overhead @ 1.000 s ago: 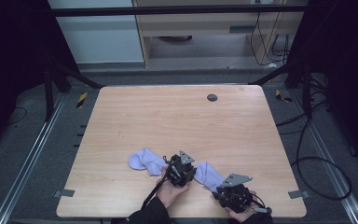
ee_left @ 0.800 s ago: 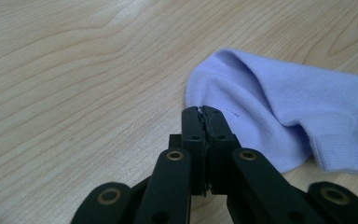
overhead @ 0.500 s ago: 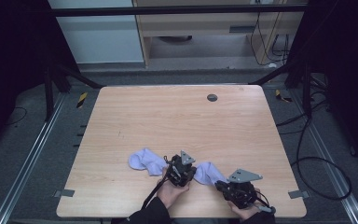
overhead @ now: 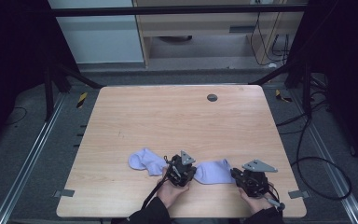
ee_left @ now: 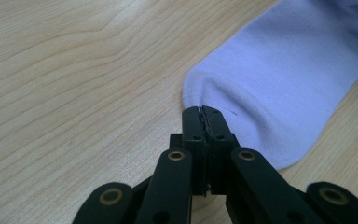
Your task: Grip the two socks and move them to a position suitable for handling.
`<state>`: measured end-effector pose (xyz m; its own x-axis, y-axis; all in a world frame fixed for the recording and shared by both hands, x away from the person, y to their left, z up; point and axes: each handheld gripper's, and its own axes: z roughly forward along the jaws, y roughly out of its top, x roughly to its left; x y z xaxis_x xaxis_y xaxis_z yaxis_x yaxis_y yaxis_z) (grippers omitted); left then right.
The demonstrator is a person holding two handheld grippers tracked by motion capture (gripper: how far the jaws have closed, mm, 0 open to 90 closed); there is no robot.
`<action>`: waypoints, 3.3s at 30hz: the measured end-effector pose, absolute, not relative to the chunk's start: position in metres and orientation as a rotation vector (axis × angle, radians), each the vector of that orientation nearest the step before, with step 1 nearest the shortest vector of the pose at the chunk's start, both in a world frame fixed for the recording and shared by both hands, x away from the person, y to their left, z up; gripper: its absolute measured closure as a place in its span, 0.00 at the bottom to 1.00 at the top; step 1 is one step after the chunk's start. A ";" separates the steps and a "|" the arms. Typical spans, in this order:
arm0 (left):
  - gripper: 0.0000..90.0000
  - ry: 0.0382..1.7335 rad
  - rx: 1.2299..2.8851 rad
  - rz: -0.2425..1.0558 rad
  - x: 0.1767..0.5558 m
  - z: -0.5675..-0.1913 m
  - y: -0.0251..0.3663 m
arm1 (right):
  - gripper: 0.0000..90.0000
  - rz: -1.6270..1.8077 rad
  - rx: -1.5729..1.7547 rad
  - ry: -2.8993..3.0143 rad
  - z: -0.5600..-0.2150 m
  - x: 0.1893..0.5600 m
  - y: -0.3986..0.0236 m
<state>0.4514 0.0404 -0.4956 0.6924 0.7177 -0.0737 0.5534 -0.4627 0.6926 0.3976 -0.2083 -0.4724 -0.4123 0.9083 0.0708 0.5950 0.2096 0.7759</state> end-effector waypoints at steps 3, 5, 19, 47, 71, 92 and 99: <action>0.98 0.974 2.180 0.299 0.453 -0.496 0.040 | 0.92 1.009 1.432 2.062 -0.474 0.401 -0.215; 0.98 0.972 2.178 0.301 0.453 -0.496 0.039 | 0.92 0.971 1.456 2.043 -0.475 0.403 -0.219; 0.67 0.979 2.117 0.346 0.457 -0.478 0.057 | 0.70 0.937 1.427 1.982 -0.474 0.403 -0.225; 0.33 1.121 1.951 0.518 0.452 -0.432 0.205 | 0.41 1.171 1.249 2.075 -0.449 0.421 -0.176; 0.43 1.324 1.923 0.554 0.454 -0.468 0.272 | 0.49 1.230 1.060 2.267 -0.440 0.449 -0.065; 0.61 1.351 1.973 0.510 0.474 -0.485 0.257 | 0.64 1.159 0.953 2.461 -0.471 0.454 0.026; 0.65 1.351 1.997 0.492 0.476 -0.487 0.254 | 0.70 1.104 0.943 2.504 -0.486 0.458 0.041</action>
